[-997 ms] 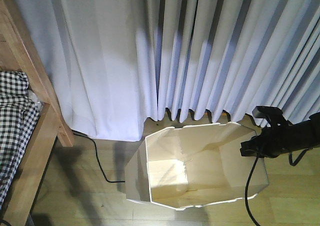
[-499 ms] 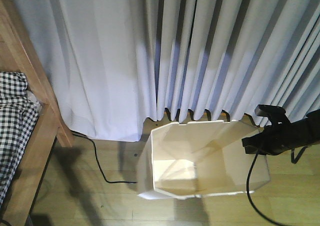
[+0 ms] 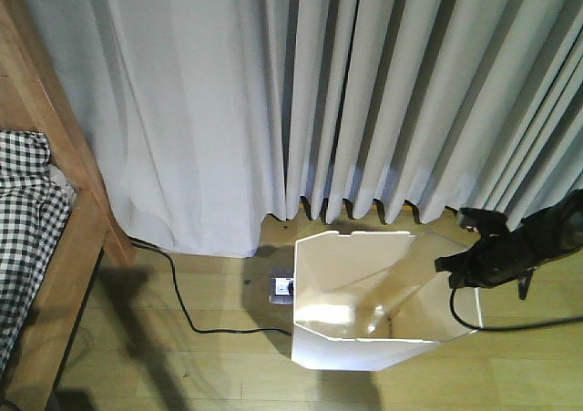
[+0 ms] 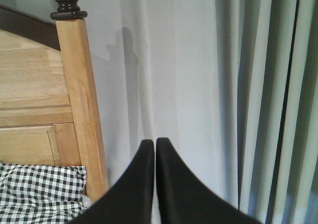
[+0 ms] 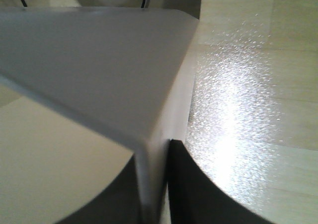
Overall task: Move trash bin to bedside with robot
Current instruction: 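Lower the bin onto the floor with the right gripper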
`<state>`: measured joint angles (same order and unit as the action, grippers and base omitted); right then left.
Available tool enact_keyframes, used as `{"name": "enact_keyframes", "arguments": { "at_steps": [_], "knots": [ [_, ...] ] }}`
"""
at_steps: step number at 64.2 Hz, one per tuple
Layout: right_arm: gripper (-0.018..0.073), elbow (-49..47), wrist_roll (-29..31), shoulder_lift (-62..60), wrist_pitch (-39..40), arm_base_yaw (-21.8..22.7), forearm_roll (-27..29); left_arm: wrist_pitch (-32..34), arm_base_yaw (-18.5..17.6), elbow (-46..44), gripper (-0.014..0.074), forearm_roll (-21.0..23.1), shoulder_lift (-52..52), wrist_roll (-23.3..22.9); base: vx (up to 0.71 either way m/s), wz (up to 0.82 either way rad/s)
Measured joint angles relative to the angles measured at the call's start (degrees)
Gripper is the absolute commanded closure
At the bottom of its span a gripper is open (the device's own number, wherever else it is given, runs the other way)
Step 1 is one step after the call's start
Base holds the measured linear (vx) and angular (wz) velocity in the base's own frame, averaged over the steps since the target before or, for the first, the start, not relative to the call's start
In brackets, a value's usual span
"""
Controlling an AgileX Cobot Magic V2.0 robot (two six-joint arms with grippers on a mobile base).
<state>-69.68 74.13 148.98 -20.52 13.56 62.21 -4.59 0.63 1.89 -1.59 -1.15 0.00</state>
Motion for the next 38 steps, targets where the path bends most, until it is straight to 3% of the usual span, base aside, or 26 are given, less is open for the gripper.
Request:
{"name": "enact_keyframes", "arguments": {
  "at_steps": [12,28,38],
  "knots": [
    [0.056,-12.0,-6.71,10.97,-3.84,-0.39,-6.5,0.0,0.0,0.0,0.0603,0.0,0.0,0.0,0.0,0.0],
    [0.0556,-29.0,-28.21,23.57,-9.66,-2.45,-23.62,0.0,0.0,0.0,0.0603,0.0,0.0,0.0,0.0,0.0],
    [0.0551,-36.07,-33.6,28.93,-12.36,-2.45,-29.15,0.0,0.0,0.0,0.0603,0.0,0.0,0.0,0.0,0.0]
  ]
}}
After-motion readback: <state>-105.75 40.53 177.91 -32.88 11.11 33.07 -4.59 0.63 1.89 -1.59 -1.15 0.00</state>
